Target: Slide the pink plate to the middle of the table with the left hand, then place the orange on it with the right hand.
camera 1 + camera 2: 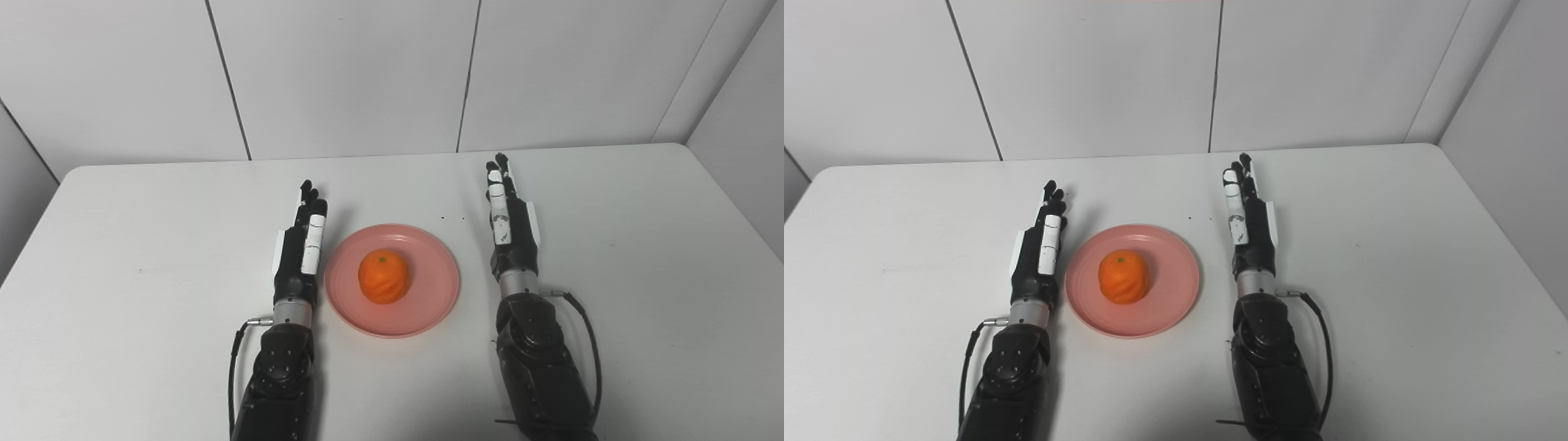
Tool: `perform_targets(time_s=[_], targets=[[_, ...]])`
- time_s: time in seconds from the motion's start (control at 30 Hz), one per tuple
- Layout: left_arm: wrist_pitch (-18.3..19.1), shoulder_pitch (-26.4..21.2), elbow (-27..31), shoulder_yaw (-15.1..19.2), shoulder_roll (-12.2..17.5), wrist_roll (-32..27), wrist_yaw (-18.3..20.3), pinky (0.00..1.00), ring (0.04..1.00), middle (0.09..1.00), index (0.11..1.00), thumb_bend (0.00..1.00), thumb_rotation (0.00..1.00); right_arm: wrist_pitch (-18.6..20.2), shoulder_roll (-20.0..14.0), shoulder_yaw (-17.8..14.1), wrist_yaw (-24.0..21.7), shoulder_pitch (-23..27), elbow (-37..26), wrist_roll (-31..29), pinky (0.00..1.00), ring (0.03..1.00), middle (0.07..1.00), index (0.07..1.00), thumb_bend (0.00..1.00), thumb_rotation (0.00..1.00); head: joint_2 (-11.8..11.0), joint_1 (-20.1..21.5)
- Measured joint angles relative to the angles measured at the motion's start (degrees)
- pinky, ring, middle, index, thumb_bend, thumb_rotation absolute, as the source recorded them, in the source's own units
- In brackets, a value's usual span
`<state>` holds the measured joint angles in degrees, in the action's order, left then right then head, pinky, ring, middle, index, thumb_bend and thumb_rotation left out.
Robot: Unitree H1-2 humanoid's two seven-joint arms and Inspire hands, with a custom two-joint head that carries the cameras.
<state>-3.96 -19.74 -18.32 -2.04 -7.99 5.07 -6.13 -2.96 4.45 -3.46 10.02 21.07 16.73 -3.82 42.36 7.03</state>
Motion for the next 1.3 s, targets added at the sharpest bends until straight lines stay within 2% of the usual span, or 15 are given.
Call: perform_targets(time_s=[0.1,0.3,0.73,1.3], targets=[[0.27,0.02,0.01,0.14,-0.57,0.02,-0.76,1.0,1.0,1.0,1.0,0.73,1.0,-0.02,0.18,-0.19,-0.55,-0.35,0.09,-0.61,0.92,0.923,0.896,0.947,0.85,1.0,0.09,0.09],[1.38,0.04,0.47,0.49,-0.95,-0.26,-0.98,1.0,1.0,1.0,1.0,0.77,1.0,-0.12,-0.56,1.14,-2.49,-1.54,-0.15,0.46,0.99,0.923,0.903,0.921,0.84,1.0,0.18,0.09],[2.87,0.04,1.12,1.12,-1.26,-0.82,-0.98,1.0,1.0,1.0,1.0,0.83,1.0,-0.1,-0.77,1.7,-2.61,-1.53,0.01,1.09,0.98,0.927,0.901,0.921,0.85,1.0,0.26,0.09],[2.84,0.04,1.09,1.2,-1.25,-0.84,-0.99,1.0,1.0,1.0,1.0,0.81,1.0,-0.08,-0.88,2.17,-2.61,-1.51,0.04,2.51,0.99,0.933,0.907,0.919,0.84,1.0,0.26,0.09]])
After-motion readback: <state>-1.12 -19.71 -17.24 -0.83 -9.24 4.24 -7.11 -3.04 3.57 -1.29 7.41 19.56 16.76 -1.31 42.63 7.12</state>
